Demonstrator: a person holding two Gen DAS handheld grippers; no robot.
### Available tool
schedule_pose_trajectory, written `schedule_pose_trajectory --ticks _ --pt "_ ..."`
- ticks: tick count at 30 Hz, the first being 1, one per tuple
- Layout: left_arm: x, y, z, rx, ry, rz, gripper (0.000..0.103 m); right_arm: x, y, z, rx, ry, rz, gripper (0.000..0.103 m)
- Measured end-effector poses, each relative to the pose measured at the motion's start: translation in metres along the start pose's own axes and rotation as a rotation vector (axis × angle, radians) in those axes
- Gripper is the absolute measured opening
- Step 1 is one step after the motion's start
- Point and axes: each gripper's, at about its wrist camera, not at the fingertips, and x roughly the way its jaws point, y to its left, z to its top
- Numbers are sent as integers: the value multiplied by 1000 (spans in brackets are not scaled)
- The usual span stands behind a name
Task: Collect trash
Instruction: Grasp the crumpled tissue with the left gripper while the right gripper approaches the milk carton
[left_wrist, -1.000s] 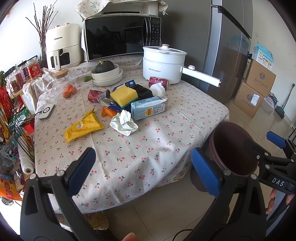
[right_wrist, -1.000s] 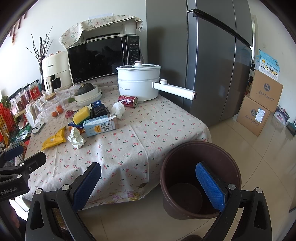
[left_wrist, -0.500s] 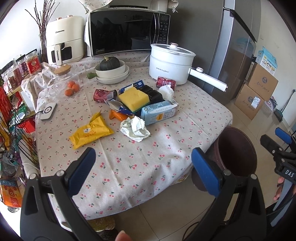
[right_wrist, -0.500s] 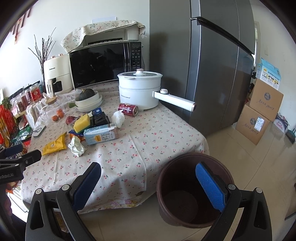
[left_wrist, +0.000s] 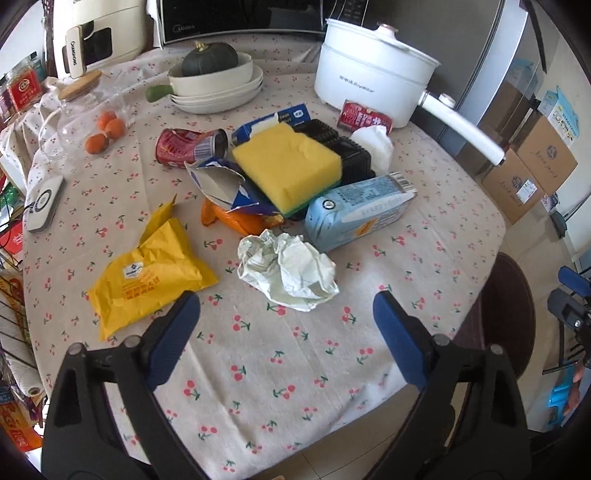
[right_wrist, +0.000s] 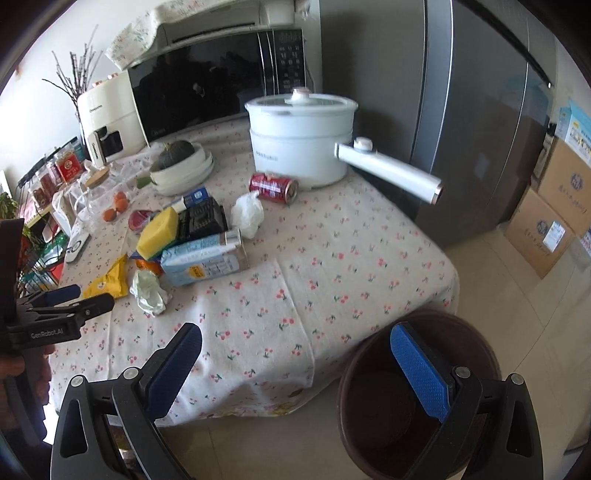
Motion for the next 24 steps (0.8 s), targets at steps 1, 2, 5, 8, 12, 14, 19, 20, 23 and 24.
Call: schedule_pose_trajectory --ticks 1,2,5,8,12,14,19,20,23,24 --pt "8 1 3 8 6 1 89 6 -3 2 4 9 2 103" --pt "16 3 6 15 10 8 89 10 -5 5 1 6 -16 103" --pt "35 6 11 25 41 7 81 18 -11 15 -20 -16 -78 103" --pt "46 7 16 20 50 -8 76 28 -17 20 -12 -2 -101 103" --pt "57 6 20 20 69 -15 59 41 -16 21 -8 38 -95 103" --pt "60 7 20 5 83 -18 50 46 -13 21 -5 51 -89 103" --pt "44 15 21 -38 73 -75 37 52 -1 29 11 54 -79 103" --pt "39 16 21 -41 70 -76 36 53 2 31 13 53 -75 103" --pt "22 24 17 -60 61 -98 30 59 17 39 9 46 -47 103" --pt "16 27 16 -65 55 -101 29 62 23 41 6 46 -33 103"
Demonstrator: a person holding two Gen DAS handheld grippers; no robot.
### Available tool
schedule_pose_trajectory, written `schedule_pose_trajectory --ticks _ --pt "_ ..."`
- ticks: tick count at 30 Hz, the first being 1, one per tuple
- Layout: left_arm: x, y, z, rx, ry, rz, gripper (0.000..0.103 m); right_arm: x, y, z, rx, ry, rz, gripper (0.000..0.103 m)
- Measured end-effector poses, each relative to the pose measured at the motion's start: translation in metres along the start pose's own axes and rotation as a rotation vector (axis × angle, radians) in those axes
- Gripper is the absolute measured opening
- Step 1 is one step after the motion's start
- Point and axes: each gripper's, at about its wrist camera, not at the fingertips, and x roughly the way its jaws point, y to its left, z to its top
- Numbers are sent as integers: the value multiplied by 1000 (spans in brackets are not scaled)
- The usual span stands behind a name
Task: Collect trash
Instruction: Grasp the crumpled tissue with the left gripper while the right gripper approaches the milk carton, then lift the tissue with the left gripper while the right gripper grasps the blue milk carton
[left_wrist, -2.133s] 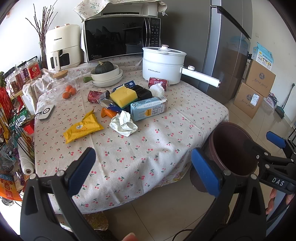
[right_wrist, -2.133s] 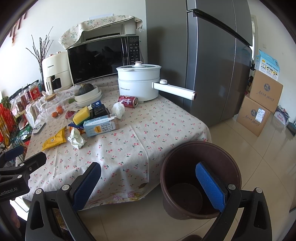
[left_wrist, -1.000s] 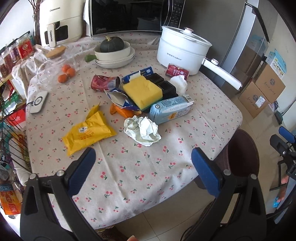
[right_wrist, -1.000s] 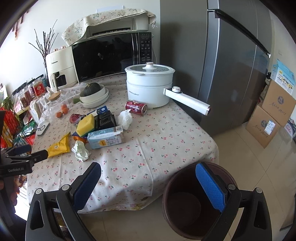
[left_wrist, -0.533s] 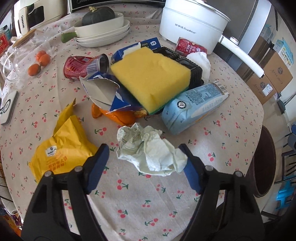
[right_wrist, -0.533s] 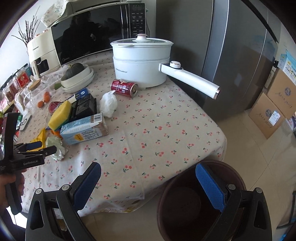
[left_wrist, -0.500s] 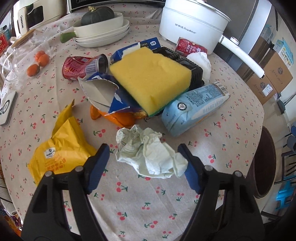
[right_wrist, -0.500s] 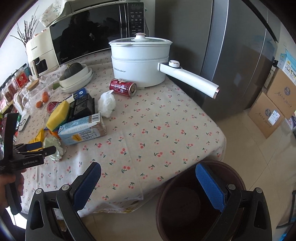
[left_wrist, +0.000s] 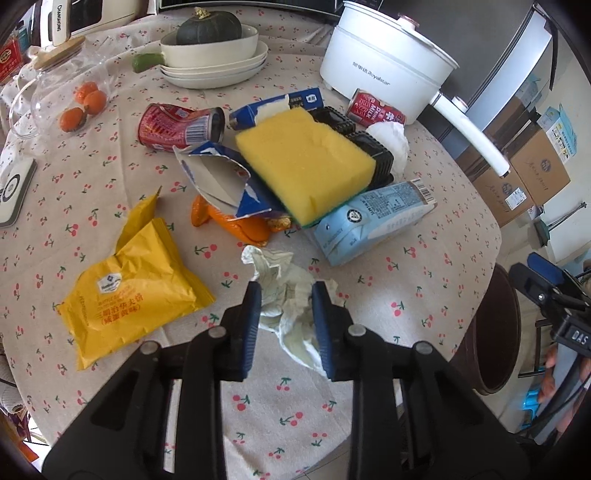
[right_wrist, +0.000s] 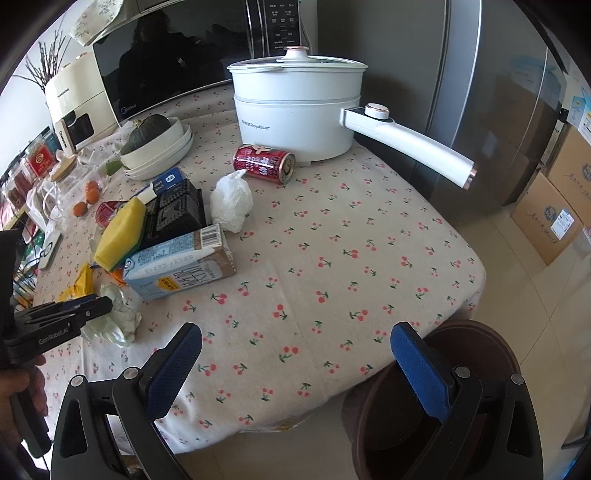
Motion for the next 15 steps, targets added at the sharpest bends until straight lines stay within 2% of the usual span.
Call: schedule_pose_trajectory --ticks 4,8,9,10,15 --pt "-25 12 -4 1 -50 -14 29 15 26 10 3 25 62 103" --pt "-46 27 -9 -4 -99 -1 29 31 40 22 68 33 84 103" --pt "-50 30 -9 -7 -107 -1 17 36 42 25 100 32 86 103" --pt "-53 34 -9 -9 -108 -5 14 41 42 28 138 34 90 103" --pt "-59 48 -15 -29 -110 -6 14 66 50 36 252 45 100 103"
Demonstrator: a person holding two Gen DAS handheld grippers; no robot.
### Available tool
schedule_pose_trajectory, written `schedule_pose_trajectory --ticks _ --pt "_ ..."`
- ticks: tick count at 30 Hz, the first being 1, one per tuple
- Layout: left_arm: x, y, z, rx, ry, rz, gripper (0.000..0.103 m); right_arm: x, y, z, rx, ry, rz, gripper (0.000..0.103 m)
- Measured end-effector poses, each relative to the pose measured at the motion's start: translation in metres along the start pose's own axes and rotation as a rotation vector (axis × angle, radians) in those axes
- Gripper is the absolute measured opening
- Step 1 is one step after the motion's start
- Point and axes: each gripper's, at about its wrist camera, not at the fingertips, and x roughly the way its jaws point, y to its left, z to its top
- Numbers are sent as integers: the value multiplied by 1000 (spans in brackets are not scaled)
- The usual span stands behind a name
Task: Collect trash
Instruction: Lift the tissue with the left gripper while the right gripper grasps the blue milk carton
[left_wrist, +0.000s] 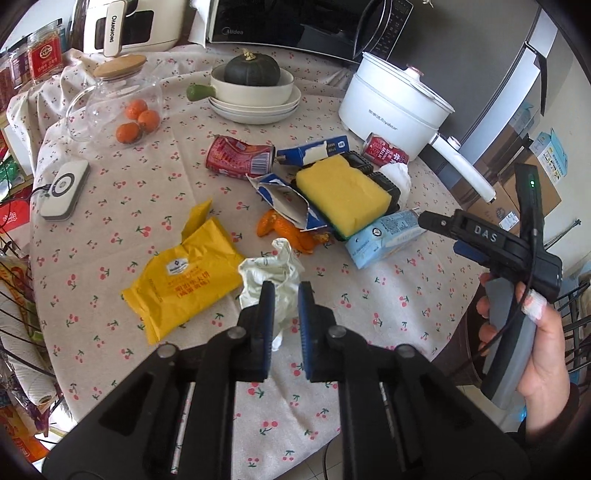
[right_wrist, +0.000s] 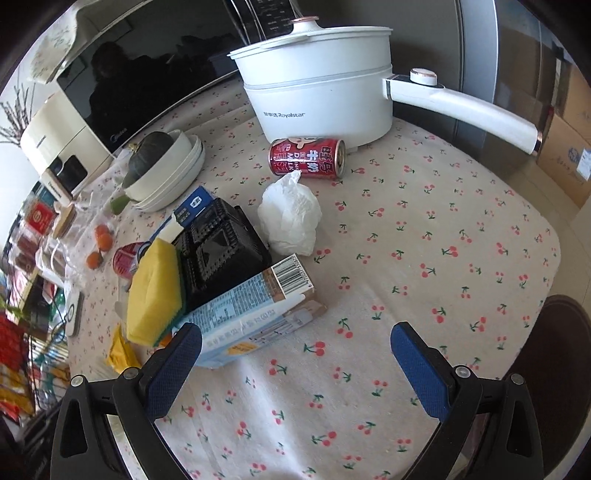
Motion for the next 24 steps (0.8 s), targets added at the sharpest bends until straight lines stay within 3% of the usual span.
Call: schedule_pose_trajectory --ticks 5,6,9,10,15,18,21,24 --pt "5 9 -4 -5 23 -9 14 22 7 4 37 0 -2 103" --pt "6 11 -4 -14 22 2 20 26 7 5 48 3 3 103" --pt "7 17 -3 -51 10 3 55 37 8 7 68 12 16 103" --pt "7 19 -3 -63 5 3 62 40 10 7 67 13 15 103" --pt "20 24 -2 -93 34 1 63 56 13 2 50 52 57 103" --pt "30 25 -2 -96 57 9 63 58 9 -6 40 95 26 103" --pt "39 23 -2 -91 72 9 63 54 3 -13 -4 131 -74 103" --pt "49 16 -1 -77 90 3 63 50 -3 -17 -49 152 -96 101"
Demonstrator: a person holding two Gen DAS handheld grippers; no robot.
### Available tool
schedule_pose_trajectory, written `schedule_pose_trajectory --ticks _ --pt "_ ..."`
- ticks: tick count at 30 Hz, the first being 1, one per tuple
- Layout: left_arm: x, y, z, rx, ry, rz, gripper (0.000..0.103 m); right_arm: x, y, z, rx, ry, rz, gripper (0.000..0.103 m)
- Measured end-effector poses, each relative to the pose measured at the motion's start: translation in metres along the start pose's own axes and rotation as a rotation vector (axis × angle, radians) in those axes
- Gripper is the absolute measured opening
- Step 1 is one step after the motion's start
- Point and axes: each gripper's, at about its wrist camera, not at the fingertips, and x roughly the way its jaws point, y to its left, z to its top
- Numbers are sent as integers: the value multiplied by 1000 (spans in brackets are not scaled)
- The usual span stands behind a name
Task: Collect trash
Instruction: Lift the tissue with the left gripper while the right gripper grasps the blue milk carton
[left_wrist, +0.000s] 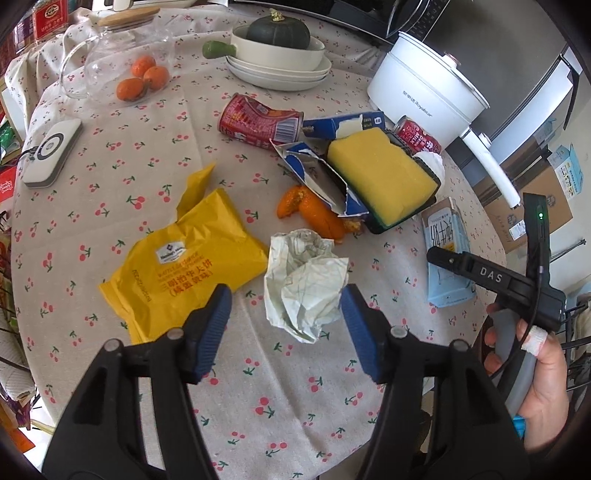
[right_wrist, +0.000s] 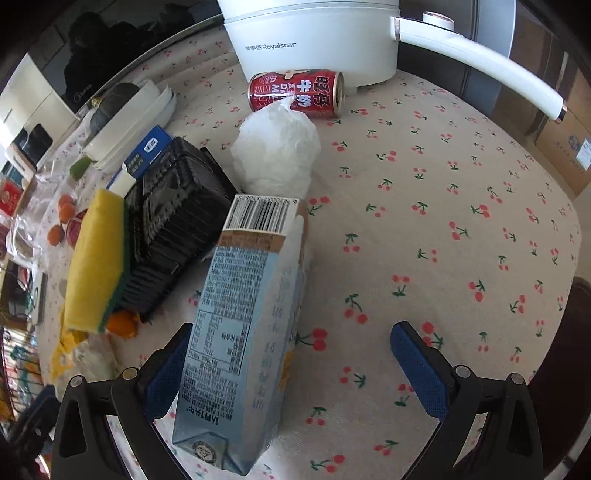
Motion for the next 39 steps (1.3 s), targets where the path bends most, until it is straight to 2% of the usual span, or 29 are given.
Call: schedule_pose_trajectory --ticks 6,8,9,10,15,25,31,39 --pt "23 -18 0 49 39 28 60 -15 -19 -1 28 10 84 73" --pt "32 -18 0 51 59 50 53 -18 -22 -1 17 9 111 56" --pt "35 -18 1 52 64 63 47 -20 -22 -1 13 14 130 51" --pt "39 -17 1 46 76 57 41 -21 -22 -2 11 17 149 39" --pt "38 -15 4 1 66 27 36 -40 -28 -7 -27 0 183 38" --pt "16 -55 0 66 22 -47 36 -86 -81 -20 -3 -64 218 38" --pt "15 -95 -9 129 21 -94 36 -107 -117 -31 21 -91 195 38" --pt "21 -163 -27 230 44 -165 36 -124 -192 -60 105 -94 140 38"
